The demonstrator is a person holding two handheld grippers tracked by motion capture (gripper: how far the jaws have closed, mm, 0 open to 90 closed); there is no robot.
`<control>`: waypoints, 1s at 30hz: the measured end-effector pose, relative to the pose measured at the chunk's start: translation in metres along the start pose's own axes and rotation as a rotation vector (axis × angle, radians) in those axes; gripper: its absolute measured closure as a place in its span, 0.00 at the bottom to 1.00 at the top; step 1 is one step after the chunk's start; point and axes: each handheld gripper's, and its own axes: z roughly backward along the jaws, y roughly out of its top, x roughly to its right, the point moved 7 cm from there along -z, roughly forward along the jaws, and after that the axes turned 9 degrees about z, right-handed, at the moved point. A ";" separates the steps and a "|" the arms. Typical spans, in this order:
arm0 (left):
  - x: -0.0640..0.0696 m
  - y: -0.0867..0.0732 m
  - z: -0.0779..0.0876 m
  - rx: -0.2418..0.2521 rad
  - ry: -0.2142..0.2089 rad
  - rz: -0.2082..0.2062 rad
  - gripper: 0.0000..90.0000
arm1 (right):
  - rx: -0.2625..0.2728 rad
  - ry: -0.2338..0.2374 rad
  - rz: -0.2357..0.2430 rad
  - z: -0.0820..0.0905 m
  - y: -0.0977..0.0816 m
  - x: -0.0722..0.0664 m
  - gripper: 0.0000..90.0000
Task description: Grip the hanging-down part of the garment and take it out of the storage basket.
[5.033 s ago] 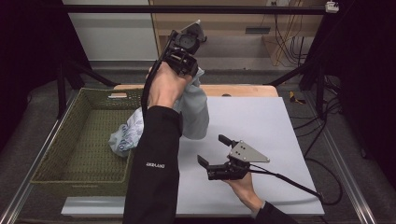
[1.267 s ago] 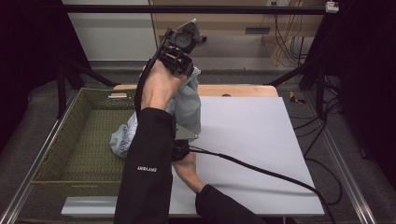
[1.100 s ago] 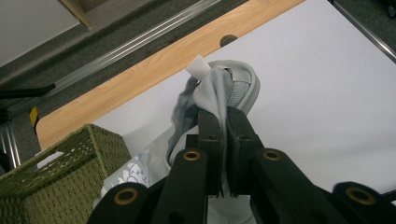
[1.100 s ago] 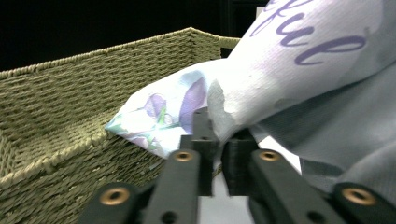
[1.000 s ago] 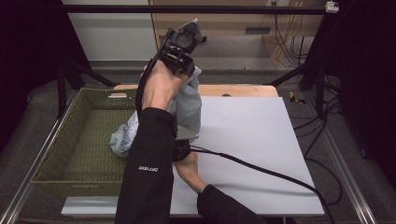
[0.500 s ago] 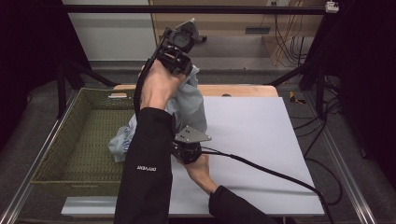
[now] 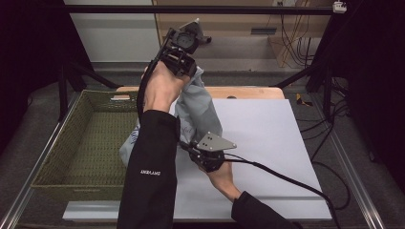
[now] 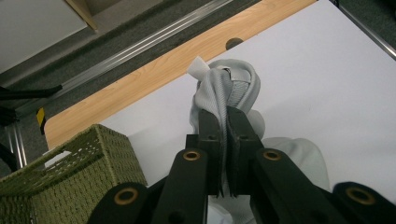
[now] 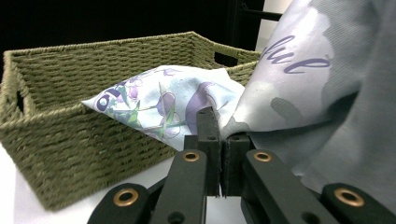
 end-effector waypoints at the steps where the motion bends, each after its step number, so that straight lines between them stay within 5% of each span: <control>1: 0.000 0.000 0.000 0.000 0.002 -0.002 0.95 | 0.001 0.000 0.003 0.004 0.000 0.001 0.99; 14: 0.007 0.001 0.000 0.001 -0.002 -0.006 0.95 | -0.003 -0.050 0.006 0.053 -0.007 0.026 0.99; 30: 0.015 0.004 -0.003 0.015 -0.013 -0.001 0.95 | -0.014 -0.155 0.011 0.082 -0.014 0.058 0.98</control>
